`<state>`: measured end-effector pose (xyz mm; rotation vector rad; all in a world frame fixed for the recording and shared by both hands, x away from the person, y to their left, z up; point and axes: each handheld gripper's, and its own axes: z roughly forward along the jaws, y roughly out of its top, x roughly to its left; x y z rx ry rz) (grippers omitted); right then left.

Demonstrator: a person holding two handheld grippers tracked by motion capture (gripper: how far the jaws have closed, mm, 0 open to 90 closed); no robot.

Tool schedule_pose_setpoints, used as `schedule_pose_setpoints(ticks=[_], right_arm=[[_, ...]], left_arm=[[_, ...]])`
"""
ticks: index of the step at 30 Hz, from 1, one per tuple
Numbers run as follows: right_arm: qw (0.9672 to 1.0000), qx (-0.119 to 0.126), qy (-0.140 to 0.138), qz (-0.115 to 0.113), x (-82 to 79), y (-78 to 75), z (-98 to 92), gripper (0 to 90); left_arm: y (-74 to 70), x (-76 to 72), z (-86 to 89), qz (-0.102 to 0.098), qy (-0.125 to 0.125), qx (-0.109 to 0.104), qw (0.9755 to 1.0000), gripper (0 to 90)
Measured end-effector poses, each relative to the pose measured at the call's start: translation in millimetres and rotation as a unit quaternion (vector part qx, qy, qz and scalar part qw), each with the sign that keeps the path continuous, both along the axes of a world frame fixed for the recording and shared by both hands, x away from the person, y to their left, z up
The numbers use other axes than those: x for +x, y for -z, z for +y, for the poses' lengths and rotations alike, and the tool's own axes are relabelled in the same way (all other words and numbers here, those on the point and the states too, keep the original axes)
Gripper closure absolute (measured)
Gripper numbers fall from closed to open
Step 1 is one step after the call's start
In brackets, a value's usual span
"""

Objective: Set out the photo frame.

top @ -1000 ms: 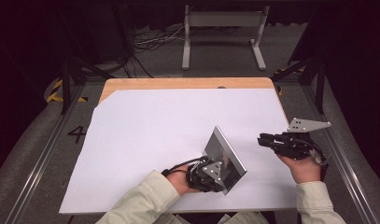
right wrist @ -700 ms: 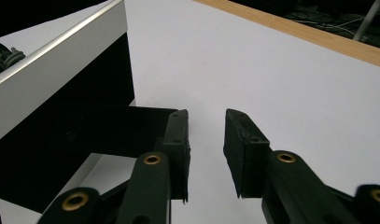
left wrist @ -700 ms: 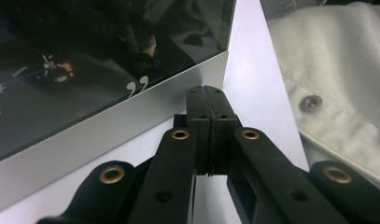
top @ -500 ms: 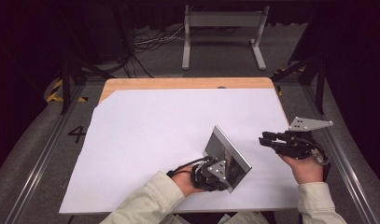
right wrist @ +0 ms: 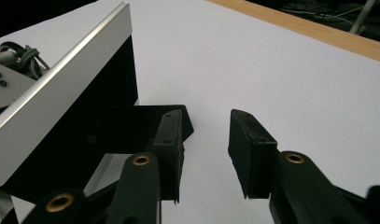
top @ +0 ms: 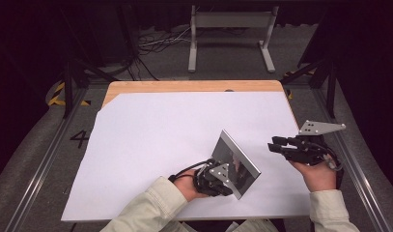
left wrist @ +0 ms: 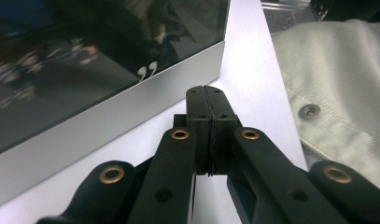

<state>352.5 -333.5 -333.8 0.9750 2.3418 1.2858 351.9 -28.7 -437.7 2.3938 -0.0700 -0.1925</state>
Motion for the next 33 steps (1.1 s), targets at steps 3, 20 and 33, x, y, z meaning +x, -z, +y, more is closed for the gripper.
schedule_pose_setpoints(ticks=[3,20,33], right_arm=[[1.0,0.003,-0.005,0.001,0.9,-1.2,-0.2,63.4],[0.9993,-0.016,0.007,0.034,-6.7,-17.3,8.2,54.6],[0.9979,-0.028,0.039,0.044,-15.6,-32.9,7.3,47.5]], left_arm=[[-1.4,2.3,7.1,-0.001,-0.006,-0.001,1.0,90.0],[-6.9,16.6,55.8,-0.002,-0.054,-0.011,0.9985,89.2],[-8.3,22.7,68.8,-0.005,-0.076,-0.012,0.997,87.2]])
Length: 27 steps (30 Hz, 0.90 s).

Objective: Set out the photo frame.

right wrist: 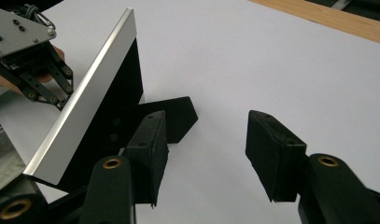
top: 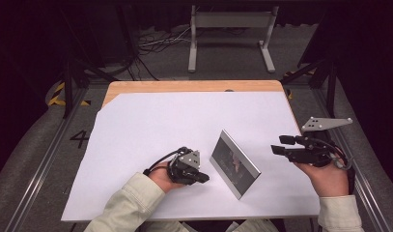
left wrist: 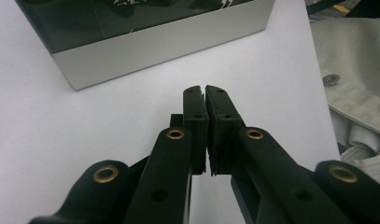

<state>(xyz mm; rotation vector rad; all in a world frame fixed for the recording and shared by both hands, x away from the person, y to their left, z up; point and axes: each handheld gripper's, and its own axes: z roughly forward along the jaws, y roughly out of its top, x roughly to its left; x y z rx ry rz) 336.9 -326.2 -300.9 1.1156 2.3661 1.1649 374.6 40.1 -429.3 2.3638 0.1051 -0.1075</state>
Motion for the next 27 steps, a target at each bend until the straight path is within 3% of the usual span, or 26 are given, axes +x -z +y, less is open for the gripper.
schedule_pose_setpoints(ticks=[12,16,27], right_arm=[[0.9992,0.014,0.022,0.031,-2.3,-9.7,9.8,48.0],[0.9986,0.01,0.042,0.03,-4.9,-14.0,12.1,50.6],[0.998,-0.005,0.04,0.049,-5.1,-19.8,23.1,51.2]], left_arm=[[2.7,1.8,2.1,0.0,-0.011,0.004,0.9999,85.6],[2.2,2.5,3.6,0.0,-0.014,0.005,0.9999,85.1],[3.9,2.0,12.7,0.003,-0.026,0.005,0.9996,84.3]])
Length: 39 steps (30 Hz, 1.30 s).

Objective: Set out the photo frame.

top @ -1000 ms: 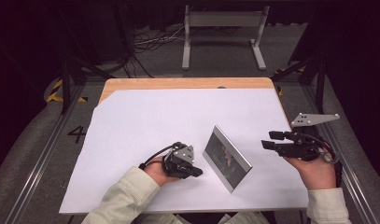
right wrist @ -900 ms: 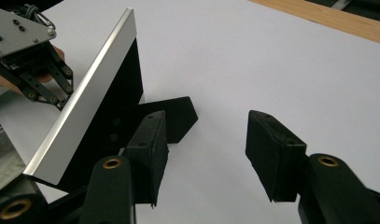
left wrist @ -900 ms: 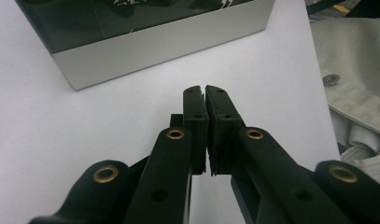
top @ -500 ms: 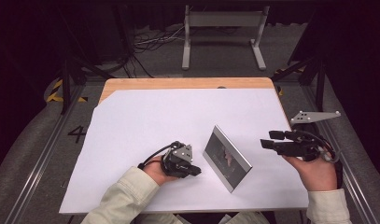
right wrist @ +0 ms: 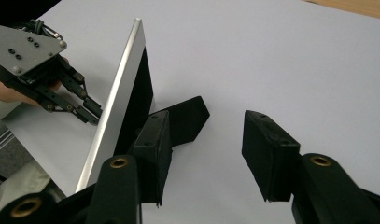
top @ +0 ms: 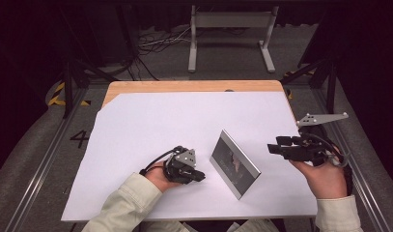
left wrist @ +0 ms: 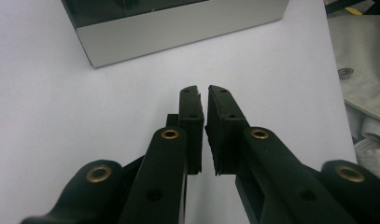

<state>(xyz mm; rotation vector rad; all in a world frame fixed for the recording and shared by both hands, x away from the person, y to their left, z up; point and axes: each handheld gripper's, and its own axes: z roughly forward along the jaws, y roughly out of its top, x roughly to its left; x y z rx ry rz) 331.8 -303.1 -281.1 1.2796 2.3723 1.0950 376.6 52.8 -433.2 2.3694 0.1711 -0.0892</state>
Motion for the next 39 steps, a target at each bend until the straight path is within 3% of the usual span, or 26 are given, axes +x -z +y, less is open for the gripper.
schedule_pose_setpoints(ticks=[5,18,29,39], right_arm=[[0.9999,-0.003,-0.008,0.013,2.2,-1.9,8.3,51.1],[0.9998,-0.006,-0.011,0.012,0.4,-12.6,21.7,51.4],[0.9994,-0.004,-0.032,0.013,1.8,-15.4,37.2,53.3],[0.9984,-0.019,-0.049,0.018,3.9,-14.6,52.3,52.9]], left_arm=[[0.3,0.8,0.5,0.002,-0.002,-0.001,1.0,84.2],[0.6,1.8,3.2,0.003,-0.012,0.001,0.9999,83.2],[1.0,2.6,4.4,0.005,-0.017,-0.001,0.9998,83.0],[1.6,2.9,4.2,0.004,-0.019,-0.003,0.9998,82.6]])
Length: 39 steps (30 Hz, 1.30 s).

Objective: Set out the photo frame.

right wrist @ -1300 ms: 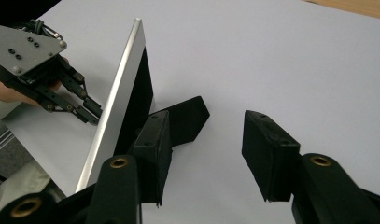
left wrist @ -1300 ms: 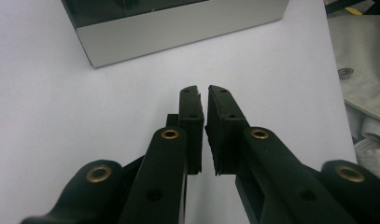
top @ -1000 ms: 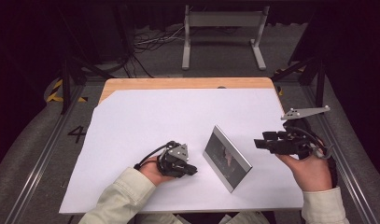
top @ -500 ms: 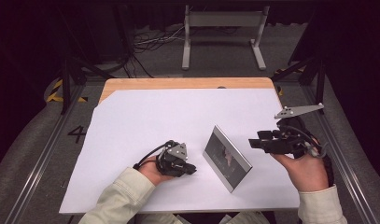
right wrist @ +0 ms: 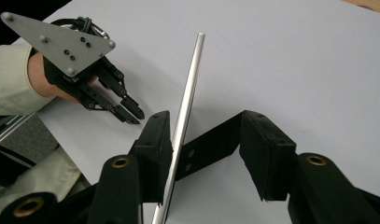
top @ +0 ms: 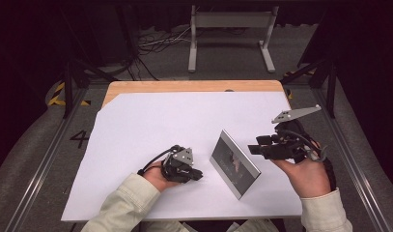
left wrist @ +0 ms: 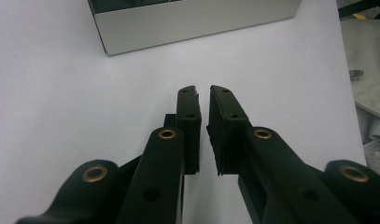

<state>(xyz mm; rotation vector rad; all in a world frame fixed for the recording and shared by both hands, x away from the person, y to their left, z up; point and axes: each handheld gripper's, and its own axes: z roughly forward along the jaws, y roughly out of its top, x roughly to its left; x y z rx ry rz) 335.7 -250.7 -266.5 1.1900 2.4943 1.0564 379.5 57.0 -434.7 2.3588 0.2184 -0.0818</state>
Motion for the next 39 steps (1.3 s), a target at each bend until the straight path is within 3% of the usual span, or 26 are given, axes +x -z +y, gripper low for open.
schedule_pose_setpoints(ticks=[10,32,39], right_arm=[[0.9998,-0.009,-0.015,0.001,2.8,2.4,10.8,55.1],[0.9974,-0.032,-0.03,0.057,14.6,22.8,25.9,55.8],[0.9965,-0.037,-0.035,0.066,17.1,29.2,28.7,56.0]], left_arm=[[0.2,0.1,-0.9,0.002,-0.001,0.001,1.0,82.0],[0.4,0.0,-1.7,0.006,-0.002,0.005,1.0,80.9],[0.5,0.3,-1.6,0.007,-0.002,0.006,1.0,80.6]])
